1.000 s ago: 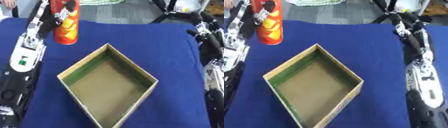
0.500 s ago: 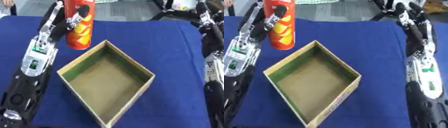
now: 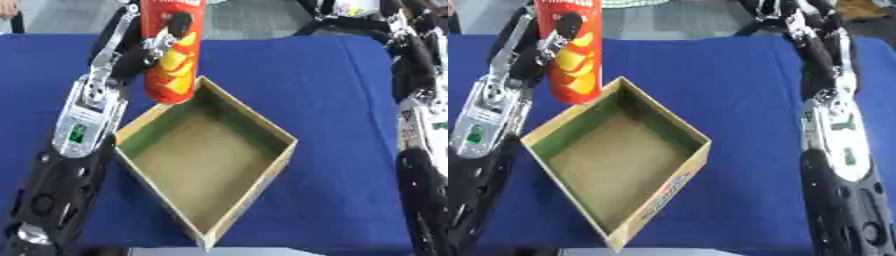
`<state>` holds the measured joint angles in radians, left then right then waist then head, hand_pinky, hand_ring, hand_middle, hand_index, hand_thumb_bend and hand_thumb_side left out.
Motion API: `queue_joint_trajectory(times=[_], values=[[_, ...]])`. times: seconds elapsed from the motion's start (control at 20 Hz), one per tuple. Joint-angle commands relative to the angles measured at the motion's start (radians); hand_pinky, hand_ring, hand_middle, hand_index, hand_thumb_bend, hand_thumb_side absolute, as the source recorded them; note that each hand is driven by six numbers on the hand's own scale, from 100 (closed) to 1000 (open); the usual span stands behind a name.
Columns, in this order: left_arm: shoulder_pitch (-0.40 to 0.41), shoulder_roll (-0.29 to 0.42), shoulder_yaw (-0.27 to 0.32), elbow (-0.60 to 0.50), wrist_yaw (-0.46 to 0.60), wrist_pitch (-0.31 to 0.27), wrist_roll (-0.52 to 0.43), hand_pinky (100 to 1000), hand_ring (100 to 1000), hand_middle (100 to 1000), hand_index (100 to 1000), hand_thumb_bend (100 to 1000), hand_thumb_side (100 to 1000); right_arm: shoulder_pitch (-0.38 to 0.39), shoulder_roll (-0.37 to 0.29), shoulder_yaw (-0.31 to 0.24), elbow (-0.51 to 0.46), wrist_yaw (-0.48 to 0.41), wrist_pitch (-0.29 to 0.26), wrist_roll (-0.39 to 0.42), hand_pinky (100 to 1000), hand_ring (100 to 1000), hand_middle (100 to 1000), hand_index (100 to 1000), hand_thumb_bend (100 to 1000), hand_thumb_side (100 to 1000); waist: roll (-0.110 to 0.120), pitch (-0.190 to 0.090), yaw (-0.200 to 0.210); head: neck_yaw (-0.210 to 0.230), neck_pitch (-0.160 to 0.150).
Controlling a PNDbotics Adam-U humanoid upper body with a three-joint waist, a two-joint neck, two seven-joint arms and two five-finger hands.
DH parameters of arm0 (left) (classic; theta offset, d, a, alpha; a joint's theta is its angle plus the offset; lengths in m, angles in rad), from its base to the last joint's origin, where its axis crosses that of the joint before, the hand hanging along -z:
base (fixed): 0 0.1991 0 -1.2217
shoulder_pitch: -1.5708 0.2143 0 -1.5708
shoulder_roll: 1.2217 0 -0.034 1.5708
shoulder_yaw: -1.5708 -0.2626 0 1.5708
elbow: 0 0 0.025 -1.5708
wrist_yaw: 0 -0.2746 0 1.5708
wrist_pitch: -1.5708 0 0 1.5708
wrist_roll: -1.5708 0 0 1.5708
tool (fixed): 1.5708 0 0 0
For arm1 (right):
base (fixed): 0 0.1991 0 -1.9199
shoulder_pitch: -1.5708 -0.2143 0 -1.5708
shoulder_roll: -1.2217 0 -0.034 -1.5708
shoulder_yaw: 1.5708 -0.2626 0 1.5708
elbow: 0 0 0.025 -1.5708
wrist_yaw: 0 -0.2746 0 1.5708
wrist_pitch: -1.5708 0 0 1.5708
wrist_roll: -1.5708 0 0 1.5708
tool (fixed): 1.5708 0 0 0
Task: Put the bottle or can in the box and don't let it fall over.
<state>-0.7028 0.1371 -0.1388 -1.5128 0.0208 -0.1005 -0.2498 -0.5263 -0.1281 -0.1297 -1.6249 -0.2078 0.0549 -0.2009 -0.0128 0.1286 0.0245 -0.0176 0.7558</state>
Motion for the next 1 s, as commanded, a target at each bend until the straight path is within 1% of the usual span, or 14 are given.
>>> queue_joint_trajectory(times=[0.05,0.1,0.2,0.25,0.3,0.45,0.5,0.55,0.6,0.65,0.7,0.75,0.8,1.0], values=[[-0.008,-0.003,-0.012,-0.021,0.024,0.011,-0.008,1000,680,469,259,100,605,-0.008,-0.013,-0.006,-0.013,0.005,0.000,-0.001,777,956,1000,813,557,358,0.003,-0.028,0.003,-0.008,0.012],[-0.004,-0.002,-0.017,-0.020,0.032,0.017,-0.012,1000,680,470,262,100,607,-0.006,-0.014,-0.006,-0.012,0.005,0.000,-0.002,777,956,1000,813,557,358,0.004,-0.029,0.005,-0.011,0.013],[0.002,0.002,-0.029,-0.013,0.046,0.027,-0.025,1000,693,489,312,100,588,-0.004,-0.015,-0.006,-0.011,0.005,0.000,-0.001,777,956,1000,813,557,358,0.005,-0.030,0.009,-0.015,0.014],[0.005,0.004,-0.032,-0.010,0.052,0.031,-0.034,1000,693,489,312,100,588,-0.003,-0.015,-0.006,-0.010,0.005,0.000,-0.001,777,956,1000,813,557,358,0.005,-0.030,0.010,-0.016,0.014],[0.008,0.006,-0.036,-0.009,0.057,0.031,-0.047,1000,727,529,411,100,490,-0.001,-0.016,-0.006,-0.010,0.005,0.000,-0.001,777,956,1000,813,556,358,0.006,-0.031,0.012,-0.016,0.014],[0.016,0.014,-0.038,-0.008,0.069,0.019,-0.090,1000,753,566,477,100,446,0.000,-0.019,-0.007,-0.009,0.004,0.000,-0.002,777,956,1000,813,554,358,0.004,-0.032,0.015,-0.019,0.014],[0.018,0.017,-0.039,-0.007,0.070,0.015,-0.101,1000,766,591,518,100,435,0.000,-0.020,-0.007,-0.009,0.003,-0.001,-0.002,777,956,1000,813,554,359,0.004,-0.032,0.016,-0.020,0.014],[0.020,0.020,-0.039,-0.006,0.069,0.011,-0.113,1000,785,628,605,100,436,0.001,-0.021,-0.008,-0.008,0.003,-0.001,-0.003,777,956,1000,813,554,358,0.004,-0.031,0.016,-0.020,0.014],[0.021,0.025,-0.040,-0.008,0.066,0.002,-0.127,1000,796,656,675,100,467,0.001,-0.021,-0.008,-0.008,0.002,-0.001,-0.003,777,956,1000,813,553,359,0.004,-0.031,0.017,-0.021,0.014],[0.023,0.029,-0.040,-0.009,0.060,-0.011,-0.141,1000,812,686,783,100,536,0.002,-0.021,-0.008,-0.008,0.001,-0.001,-0.004,777,956,1000,813,553,359,0.004,-0.031,0.018,-0.021,0.014],[0.023,0.034,-0.041,-0.011,0.048,-0.025,-0.158,1000,825,705,859,198,604,0.002,-0.021,-0.008,-0.008,0.001,-0.001,-0.004,777,956,1000,813,552,359,0.005,-0.030,0.018,-0.022,0.014],[0.025,0.036,-0.040,-0.010,0.033,-0.038,-0.173,1000,825,705,859,198,604,0.003,-0.022,-0.008,-0.008,0.001,-0.001,-0.004,777,956,1000,813,552,359,0.004,-0.030,0.019,-0.023,0.014],[0.027,0.037,-0.037,-0.008,0.018,-0.049,-0.186,1000,832,711,904,249,644,0.003,-0.022,-0.008,-0.008,0.000,-0.001,-0.004,777,956,1000,813,549,360,0.004,-0.029,0.019,-0.023,0.014],[0.033,0.037,-0.025,0.000,-0.026,-0.078,-0.210,1000,830,705,922,269,668,0.003,-0.023,-0.008,-0.009,-0.001,-0.001,-0.005,777,956,1000,814,545,361,0.004,-0.028,0.019,-0.022,0.014]])
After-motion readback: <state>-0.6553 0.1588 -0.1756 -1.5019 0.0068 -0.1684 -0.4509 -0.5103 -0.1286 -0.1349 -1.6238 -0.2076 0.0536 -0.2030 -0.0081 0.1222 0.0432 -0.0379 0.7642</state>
